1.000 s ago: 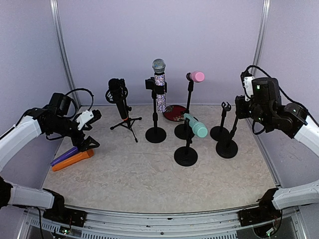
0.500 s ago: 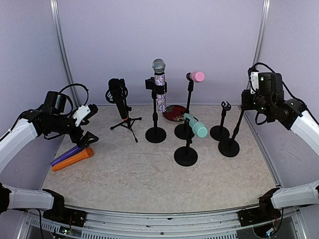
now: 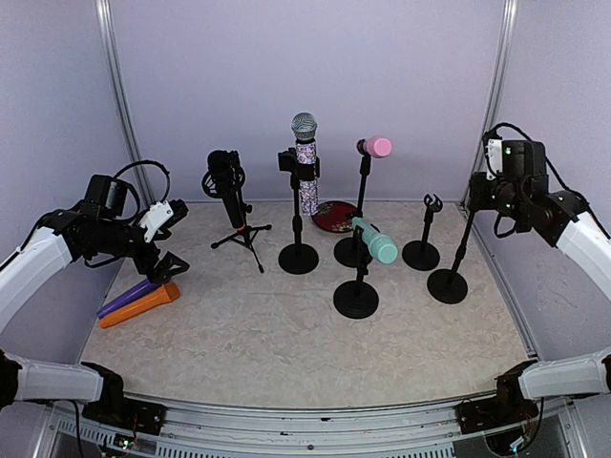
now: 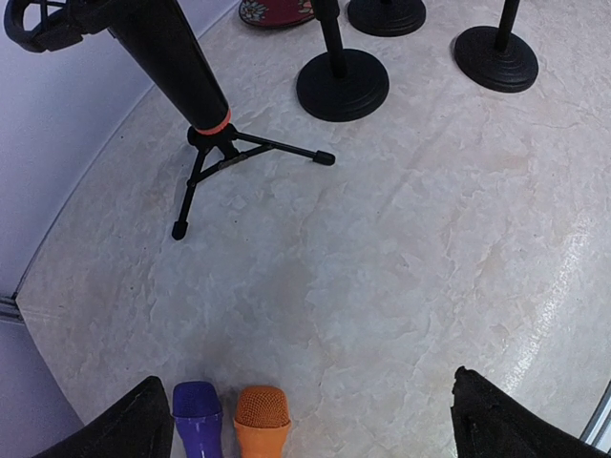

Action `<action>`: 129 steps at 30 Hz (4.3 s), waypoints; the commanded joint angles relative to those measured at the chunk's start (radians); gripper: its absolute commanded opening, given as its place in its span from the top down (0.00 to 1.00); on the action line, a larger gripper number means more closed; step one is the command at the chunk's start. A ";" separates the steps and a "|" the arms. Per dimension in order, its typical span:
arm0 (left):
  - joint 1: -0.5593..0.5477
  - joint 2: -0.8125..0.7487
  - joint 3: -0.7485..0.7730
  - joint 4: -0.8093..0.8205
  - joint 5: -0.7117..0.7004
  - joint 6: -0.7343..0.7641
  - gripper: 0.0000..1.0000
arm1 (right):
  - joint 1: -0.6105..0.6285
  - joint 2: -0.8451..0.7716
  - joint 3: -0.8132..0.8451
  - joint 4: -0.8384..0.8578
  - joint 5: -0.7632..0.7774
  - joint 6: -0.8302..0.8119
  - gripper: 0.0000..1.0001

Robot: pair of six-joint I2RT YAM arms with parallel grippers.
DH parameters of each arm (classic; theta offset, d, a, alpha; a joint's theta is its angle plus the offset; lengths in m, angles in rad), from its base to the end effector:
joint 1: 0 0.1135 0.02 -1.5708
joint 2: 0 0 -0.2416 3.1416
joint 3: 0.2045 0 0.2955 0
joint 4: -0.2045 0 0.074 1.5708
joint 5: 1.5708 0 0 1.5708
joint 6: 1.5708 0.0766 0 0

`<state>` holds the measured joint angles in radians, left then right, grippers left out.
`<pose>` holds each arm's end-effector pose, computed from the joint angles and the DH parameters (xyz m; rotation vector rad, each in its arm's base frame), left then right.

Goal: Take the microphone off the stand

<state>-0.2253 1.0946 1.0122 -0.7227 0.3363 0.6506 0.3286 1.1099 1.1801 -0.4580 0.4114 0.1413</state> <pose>0.2906 -0.0925 0.2587 1.1282 2.0349 -0.1879 0.3227 0.0777 0.3555 0.0878 1.9237 -0.0888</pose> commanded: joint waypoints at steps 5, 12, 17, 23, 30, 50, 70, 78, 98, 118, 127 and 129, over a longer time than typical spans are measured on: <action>-0.005 -0.003 0.005 0.004 0.001 -0.018 0.01 | -0.017 -0.030 -0.063 -0.026 -0.068 0.031 0.13; -0.005 0.016 0.011 0.017 -0.001 -0.037 0.01 | -0.017 -0.031 0.088 -0.086 -0.033 -0.011 0.07; -0.004 0.025 0.021 0.010 0.004 -0.037 0.01 | -0.016 -0.014 0.142 -0.113 -0.059 -0.036 0.12; -0.004 0.033 0.026 0.017 -0.008 -0.056 0.01 | 0.124 -0.060 0.045 -0.047 -0.200 -0.083 0.02; -0.004 0.051 0.034 0.024 -0.025 -0.096 0.01 | 0.358 -0.141 -0.102 -0.053 -0.197 -0.135 0.00; 0.001 0.077 0.068 -0.006 0.034 -0.107 0.01 | 0.857 -0.086 -0.274 0.132 0.275 -0.091 0.00; -0.005 0.056 -0.012 0.058 0.137 -0.094 0.01 | 0.851 0.149 -0.224 0.402 0.453 -0.135 0.45; -0.004 0.051 -0.035 0.125 0.198 -0.117 0.01 | 0.851 0.152 -0.196 0.440 0.430 -0.143 0.86; -0.005 0.040 -0.037 0.166 0.307 -0.224 0.05 | 0.967 0.438 0.091 0.678 0.145 -0.245 1.00; -0.136 0.121 -0.015 0.262 0.296 -0.297 0.21 | 1.058 0.792 0.457 0.724 0.120 -0.272 1.00; -0.138 0.109 -0.066 0.321 0.262 -0.298 0.44 | 1.069 0.823 0.483 0.726 0.110 -0.280 1.00; -0.138 0.107 -0.079 0.336 0.262 -0.298 0.48 | 1.073 0.820 0.478 0.730 0.104 -0.283 1.00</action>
<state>-0.3565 1.2163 0.9592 -0.4664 0.6029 0.3450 1.3743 1.9259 1.6276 0.1780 0.5739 -0.1604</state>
